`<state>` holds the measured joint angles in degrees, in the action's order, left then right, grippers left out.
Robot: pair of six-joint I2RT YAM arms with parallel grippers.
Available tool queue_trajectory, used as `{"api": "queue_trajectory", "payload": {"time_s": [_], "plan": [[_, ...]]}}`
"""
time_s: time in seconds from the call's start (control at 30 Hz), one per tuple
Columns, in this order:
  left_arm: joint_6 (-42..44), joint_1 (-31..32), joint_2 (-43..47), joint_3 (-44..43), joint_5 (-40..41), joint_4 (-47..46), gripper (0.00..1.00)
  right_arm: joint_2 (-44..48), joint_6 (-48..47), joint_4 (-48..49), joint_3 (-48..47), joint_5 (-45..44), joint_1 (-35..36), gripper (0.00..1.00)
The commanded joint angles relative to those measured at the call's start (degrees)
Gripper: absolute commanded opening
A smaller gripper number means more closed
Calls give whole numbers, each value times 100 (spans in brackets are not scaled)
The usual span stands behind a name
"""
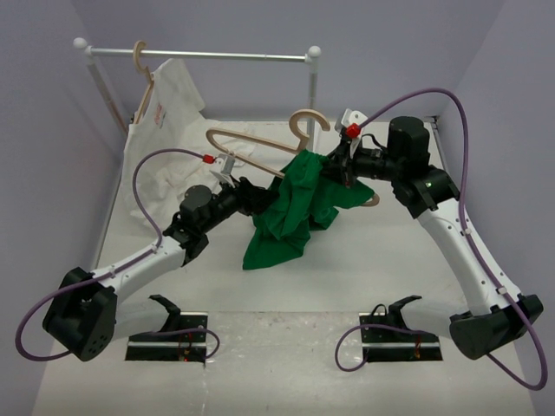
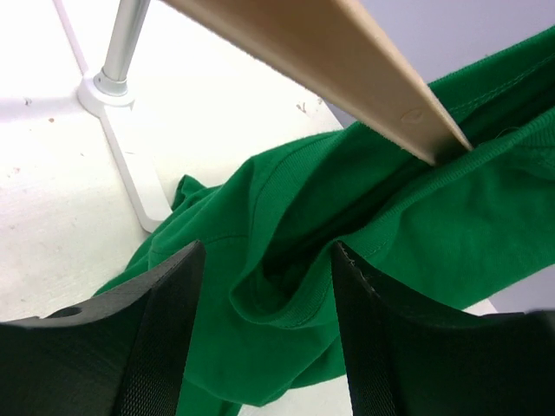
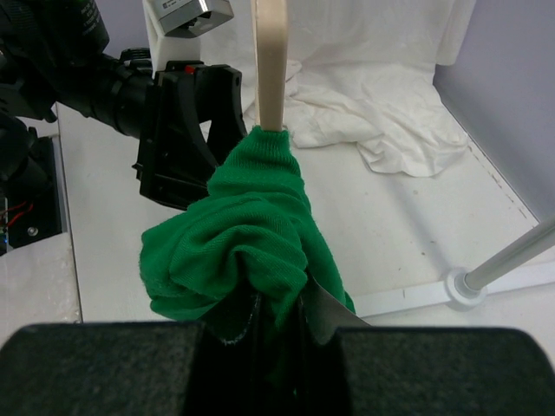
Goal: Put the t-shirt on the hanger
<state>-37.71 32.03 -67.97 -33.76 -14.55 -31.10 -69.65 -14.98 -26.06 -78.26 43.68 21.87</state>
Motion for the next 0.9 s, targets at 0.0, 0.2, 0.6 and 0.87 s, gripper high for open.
{"api": "queue_trajectory", "payload": {"time_s": [0.0, 0.2, 0.6, 0.87], "plan": [[141, 28, -11, -181, -32, -629, 69, 162, 36, 375, 0, 204, 50, 0], [247, 22, 371, 39, 75, -617, 76, 134, 33, 357, -23, 45, 50, 0], [268, 22, -123, -85, -100, -706, 51, 188, 186, 404, -131, 349, 54, 0], [186, 22, -471, 0, -433, -1186, 0, 232, 365, 434, -76, 175, 54, 0]]}}
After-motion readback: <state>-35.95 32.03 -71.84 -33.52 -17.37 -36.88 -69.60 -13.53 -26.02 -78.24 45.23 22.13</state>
